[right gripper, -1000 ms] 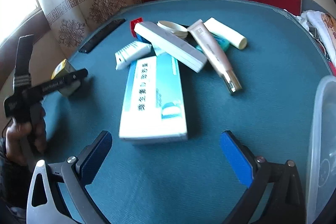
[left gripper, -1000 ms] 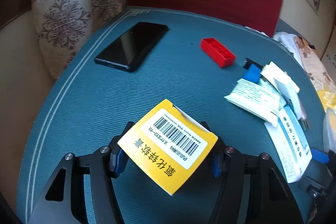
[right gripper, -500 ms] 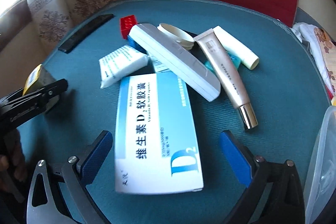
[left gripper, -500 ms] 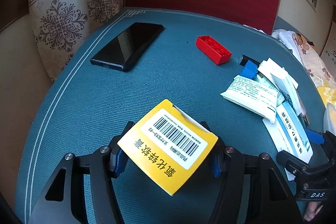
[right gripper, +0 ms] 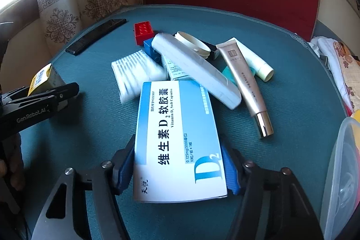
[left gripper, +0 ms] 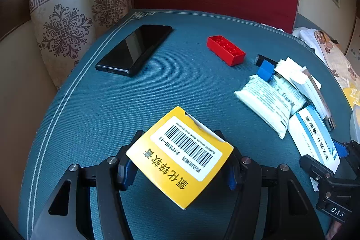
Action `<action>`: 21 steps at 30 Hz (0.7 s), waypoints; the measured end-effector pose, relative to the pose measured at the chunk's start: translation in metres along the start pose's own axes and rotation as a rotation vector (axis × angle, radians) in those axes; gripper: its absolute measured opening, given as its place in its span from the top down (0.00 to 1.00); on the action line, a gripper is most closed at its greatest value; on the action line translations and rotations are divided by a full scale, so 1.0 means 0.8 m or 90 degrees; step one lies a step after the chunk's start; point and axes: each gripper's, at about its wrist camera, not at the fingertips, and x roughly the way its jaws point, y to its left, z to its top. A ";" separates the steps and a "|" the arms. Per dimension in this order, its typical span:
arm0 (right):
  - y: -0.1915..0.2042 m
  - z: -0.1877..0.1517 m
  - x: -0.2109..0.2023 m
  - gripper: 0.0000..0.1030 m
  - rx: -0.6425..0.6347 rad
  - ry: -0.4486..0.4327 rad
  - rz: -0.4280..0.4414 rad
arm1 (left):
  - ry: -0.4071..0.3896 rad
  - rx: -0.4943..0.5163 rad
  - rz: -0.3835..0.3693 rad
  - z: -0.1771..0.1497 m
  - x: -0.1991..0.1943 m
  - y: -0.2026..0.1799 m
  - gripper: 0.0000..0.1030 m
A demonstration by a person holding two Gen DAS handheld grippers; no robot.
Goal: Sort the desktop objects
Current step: 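Grasp the white-and-blue vitamin box with the right gripper while the left gripper holds the yellow box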
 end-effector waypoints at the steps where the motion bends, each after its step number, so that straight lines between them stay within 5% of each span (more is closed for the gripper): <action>1: -0.001 0.000 -0.001 0.33 0.005 0.000 0.003 | 0.000 0.002 -0.001 -0.001 -0.001 -0.002 0.38; 21: -0.039 -0.030 -0.050 0.34 0.106 -0.037 0.114 | -0.011 0.052 -0.053 -0.021 -0.029 -0.068 0.38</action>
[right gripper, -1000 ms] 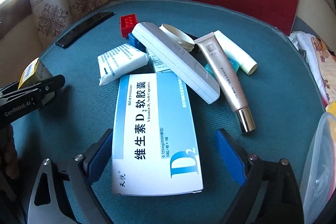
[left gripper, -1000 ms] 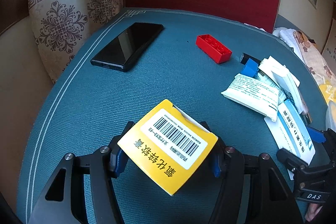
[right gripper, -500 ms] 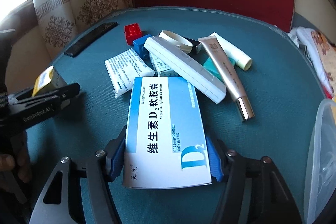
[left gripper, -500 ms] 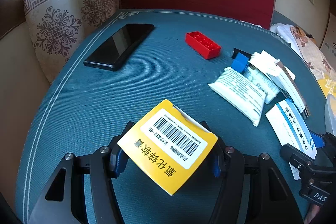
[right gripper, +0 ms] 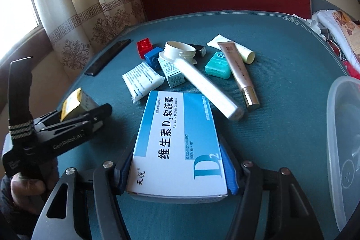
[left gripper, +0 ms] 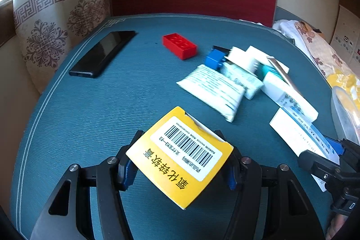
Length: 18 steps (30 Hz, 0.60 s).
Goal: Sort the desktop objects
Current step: 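Grasp the white-and-blue vitamin box with the right gripper while the left gripper holds the yellow box, then carry both boxes to the clear basin and release them inside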
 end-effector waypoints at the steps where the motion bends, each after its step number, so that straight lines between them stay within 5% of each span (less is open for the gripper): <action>1: -0.001 -0.002 -0.003 0.34 0.000 0.000 0.006 | 0.001 0.003 -0.005 -0.001 -0.002 -0.004 0.38; 8: -0.013 -0.011 -0.022 0.34 -0.003 0.004 0.031 | 0.004 0.018 -0.023 -0.008 -0.010 -0.030 0.38; 18: -0.039 -0.001 -0.071 0.34 0.008 -0.063 -0.012 | 0.000 0.045 -0.059 -0.005 -0.023 -0.072 0.38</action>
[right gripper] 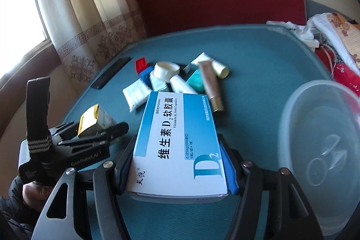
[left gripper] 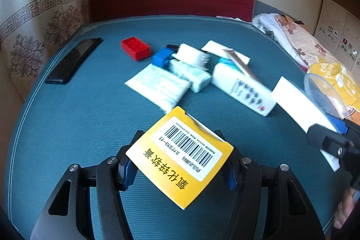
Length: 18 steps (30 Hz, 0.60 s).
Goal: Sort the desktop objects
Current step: 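Carry both boxes to the clear basin and release them inside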
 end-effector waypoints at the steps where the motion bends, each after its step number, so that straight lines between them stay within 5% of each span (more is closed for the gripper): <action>1: -0.006 0.002 -0.005 0.34 0.001 -0.006 -0.008 | -0.002 0.005 -0.004 0.001 -0.001 -0.006 0.38; 18: -0.154 0.004 -0.077 0.34 0.105 -0.054 -0.255 | -0.017 0.098 -0.086 0.028 -0.007 -0.122 0.38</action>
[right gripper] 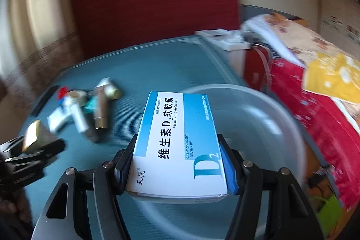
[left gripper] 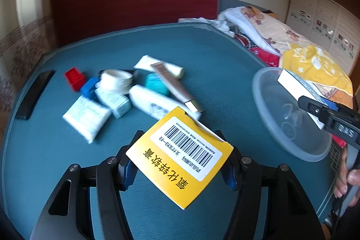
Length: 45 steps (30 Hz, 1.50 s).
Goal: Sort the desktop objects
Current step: 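Carry both boxes to the clear basin and release them inside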
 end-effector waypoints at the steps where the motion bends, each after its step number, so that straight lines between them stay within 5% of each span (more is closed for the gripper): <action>1: -0.011 0.002 0.001 0.34 0.012 -0.002 -0.011 | 0.000 0.005 -0.007 0.003 0.001 -0.008 0.38; 7: -0.056 0.009 0.012 0.34 0.021 -0.010 -0.104 | -0.005 0.027 -0.045 0.021 0.011 -0.053 0.38; 23: -0.067 0.003 0.019 0.34 0.029 0.011 -0.116 | -0.011 0.070 -0.116 0.064 0.044 -0.129 0.38; 35: -0.067 0.002 0.022 0.33 0.026 0.016 -0.117 | -0.021 0.121 -0.215 0.072 0.056 -0.167 0.38; 39: -0.068 0.002 0.024 0.33 0.030 0.017 -0.116 | 0.003 0.119 -0.249 0.069 0.066 -0.169 0.27; 45: -0.071 0.004 0.019 0.26 0.037 0.002 -0.125 | -0.009 0.093 -0.255 0.071 0.064 -0.157 0.25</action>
